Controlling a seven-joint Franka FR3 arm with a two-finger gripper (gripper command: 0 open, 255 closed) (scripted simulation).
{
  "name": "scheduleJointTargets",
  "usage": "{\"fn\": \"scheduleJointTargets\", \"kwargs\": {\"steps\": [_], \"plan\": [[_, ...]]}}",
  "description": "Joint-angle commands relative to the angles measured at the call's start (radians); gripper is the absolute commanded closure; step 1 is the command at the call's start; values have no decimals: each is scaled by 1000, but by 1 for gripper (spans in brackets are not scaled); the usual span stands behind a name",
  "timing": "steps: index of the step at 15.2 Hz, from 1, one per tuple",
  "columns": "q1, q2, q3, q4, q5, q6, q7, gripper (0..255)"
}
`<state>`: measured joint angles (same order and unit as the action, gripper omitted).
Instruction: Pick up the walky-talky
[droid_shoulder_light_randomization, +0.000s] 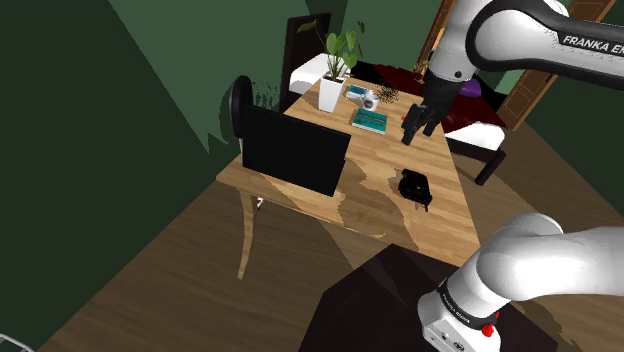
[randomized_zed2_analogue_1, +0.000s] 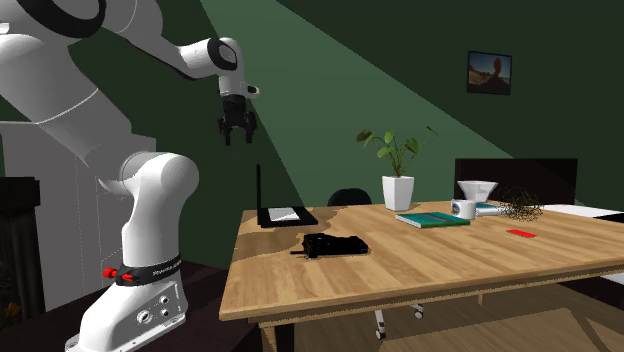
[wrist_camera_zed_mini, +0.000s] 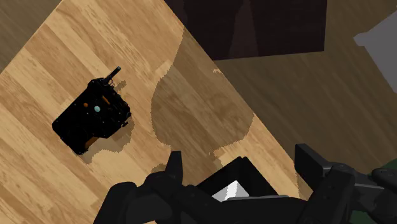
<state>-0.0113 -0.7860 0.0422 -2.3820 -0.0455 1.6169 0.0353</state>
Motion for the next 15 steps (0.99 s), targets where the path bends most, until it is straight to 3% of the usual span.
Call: {"fn": "scheduleJointTargets", "kwargs": {"steps": [1, 15], "plan": [[0, 0, 0, 0, 0, 0, 0, 0], [-201, 100, -212, -254, -73, 356, 49, 0]]}}
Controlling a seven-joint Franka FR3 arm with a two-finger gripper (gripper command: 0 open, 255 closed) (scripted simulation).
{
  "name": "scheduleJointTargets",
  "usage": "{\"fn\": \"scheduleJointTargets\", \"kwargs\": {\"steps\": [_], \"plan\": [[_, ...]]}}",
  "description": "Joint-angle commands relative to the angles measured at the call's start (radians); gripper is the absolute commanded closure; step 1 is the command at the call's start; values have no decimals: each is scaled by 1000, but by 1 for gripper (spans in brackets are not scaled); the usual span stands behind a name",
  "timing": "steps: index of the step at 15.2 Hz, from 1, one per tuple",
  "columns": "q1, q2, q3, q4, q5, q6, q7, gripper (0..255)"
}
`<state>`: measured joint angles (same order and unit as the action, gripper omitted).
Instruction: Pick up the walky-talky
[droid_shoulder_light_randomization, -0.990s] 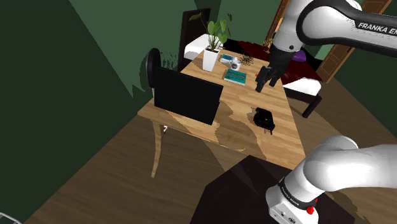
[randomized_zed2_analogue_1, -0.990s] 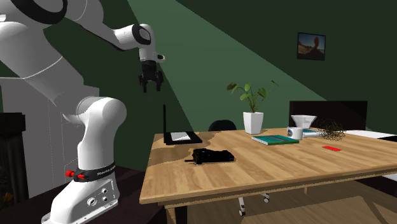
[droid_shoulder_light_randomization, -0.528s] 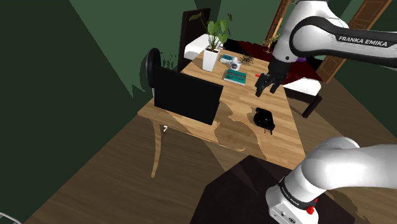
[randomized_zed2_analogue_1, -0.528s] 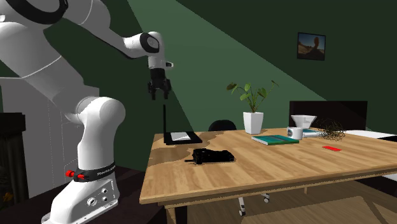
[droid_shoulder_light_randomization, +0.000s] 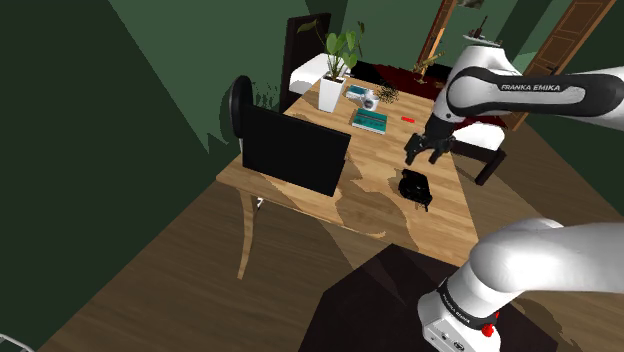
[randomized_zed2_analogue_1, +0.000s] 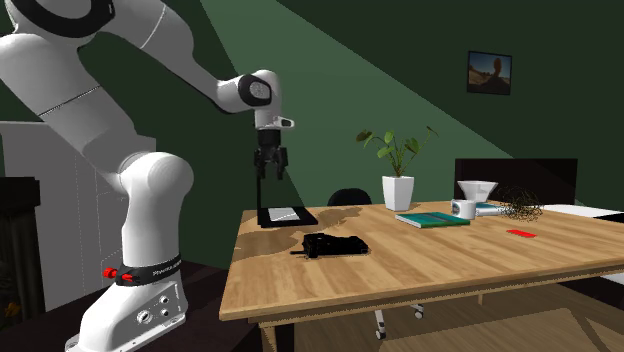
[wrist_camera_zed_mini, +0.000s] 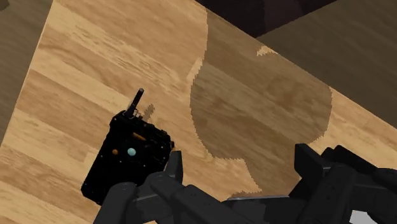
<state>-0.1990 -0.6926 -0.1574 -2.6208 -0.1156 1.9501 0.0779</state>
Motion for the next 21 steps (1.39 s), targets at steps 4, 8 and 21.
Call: {"fn": "scheduleJointTargets", "kwargs": {"steps": [4, 8, 21], "plan": [[-71, 73, -79, -63, -20, 137, 14, 0], [-123, 158, -149, -99, -28, 256, 16, 0], [-167, 474, -338, -145, 68, 600, -63, 0]]}}
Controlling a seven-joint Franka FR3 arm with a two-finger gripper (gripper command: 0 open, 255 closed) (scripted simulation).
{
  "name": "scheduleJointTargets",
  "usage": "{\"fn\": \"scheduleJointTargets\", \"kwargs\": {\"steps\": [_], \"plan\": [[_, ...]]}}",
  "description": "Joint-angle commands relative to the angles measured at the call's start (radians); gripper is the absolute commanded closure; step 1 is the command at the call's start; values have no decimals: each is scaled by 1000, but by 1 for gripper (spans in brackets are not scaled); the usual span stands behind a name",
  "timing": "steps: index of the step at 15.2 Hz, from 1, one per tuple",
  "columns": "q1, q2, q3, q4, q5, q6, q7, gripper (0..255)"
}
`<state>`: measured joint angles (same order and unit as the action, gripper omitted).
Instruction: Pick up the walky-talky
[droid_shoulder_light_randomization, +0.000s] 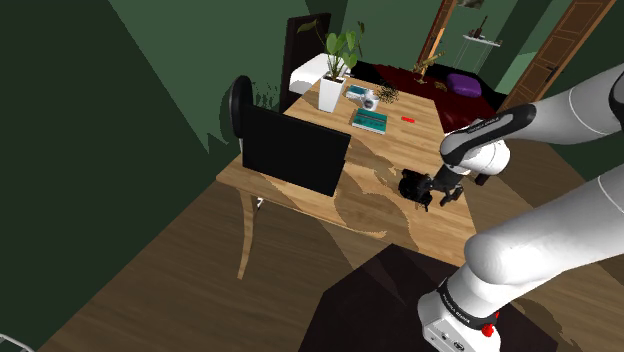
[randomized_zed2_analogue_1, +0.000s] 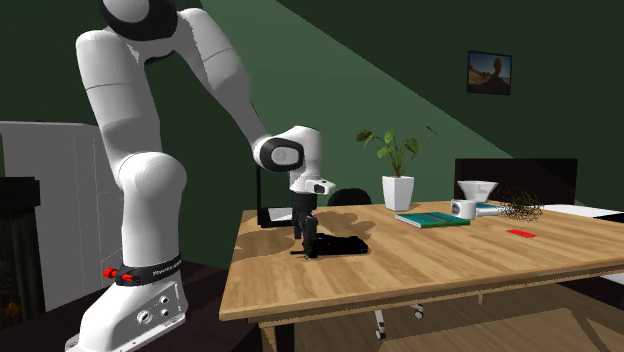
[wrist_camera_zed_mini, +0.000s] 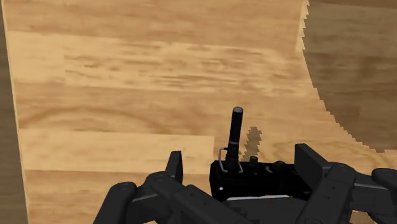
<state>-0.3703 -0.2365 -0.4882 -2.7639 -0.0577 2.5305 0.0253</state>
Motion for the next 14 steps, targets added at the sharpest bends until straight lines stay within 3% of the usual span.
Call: {"fn": "scheduleJointTargets", "kwargs": {"steps": [1, 5, 6, 14], "plan": [[10, 35, -12, -5, 22, 38, -20, 0], [27, 80, -23, -10, 59, 84, -50, 0], [28, 79, -21, -9, 58, 83, -47, 255], [29, 81, -21, -8, 60, 83, -48, 255]]}}
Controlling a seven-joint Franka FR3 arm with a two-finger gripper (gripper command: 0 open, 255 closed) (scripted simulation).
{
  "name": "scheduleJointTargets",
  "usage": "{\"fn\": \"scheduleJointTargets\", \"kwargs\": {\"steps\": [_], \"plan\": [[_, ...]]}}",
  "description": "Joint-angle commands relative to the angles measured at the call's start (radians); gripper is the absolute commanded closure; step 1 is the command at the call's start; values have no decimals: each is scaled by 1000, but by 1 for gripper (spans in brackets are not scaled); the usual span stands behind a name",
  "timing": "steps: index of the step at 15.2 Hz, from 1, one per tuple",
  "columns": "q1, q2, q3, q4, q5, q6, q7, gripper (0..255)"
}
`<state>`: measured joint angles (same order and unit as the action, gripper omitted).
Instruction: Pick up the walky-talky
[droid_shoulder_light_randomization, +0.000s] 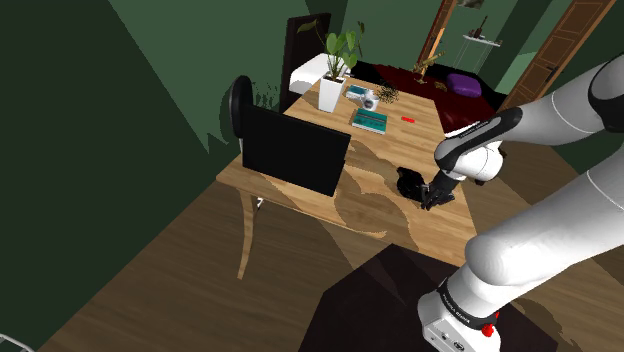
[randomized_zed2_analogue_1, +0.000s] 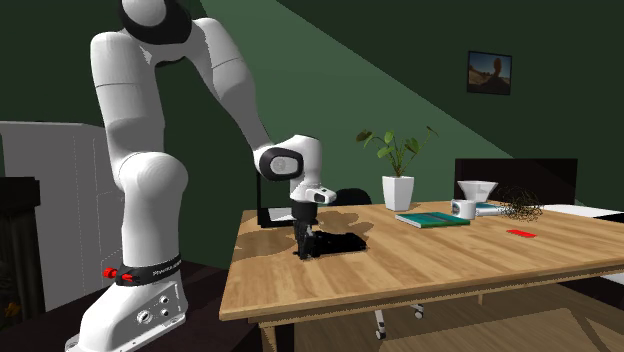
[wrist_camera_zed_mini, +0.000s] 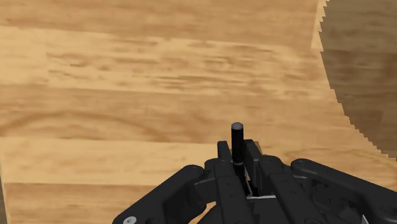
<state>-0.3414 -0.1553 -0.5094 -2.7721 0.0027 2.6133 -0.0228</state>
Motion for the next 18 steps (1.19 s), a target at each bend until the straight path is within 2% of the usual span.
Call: {"fn": "scheduleJointTargets", "kwargs": {"steps": [1, 9, 16, 18], "plan": [[-2, -1, -1, -2, -2, 2, -2, 255], [-46, -133, 33, 21, -90, -144, 71, 255], [-68, -228, 61, 55, -123, -269, 105, 255], [-68, -230, 62, 55, -123, -271, 106, 255]]}}
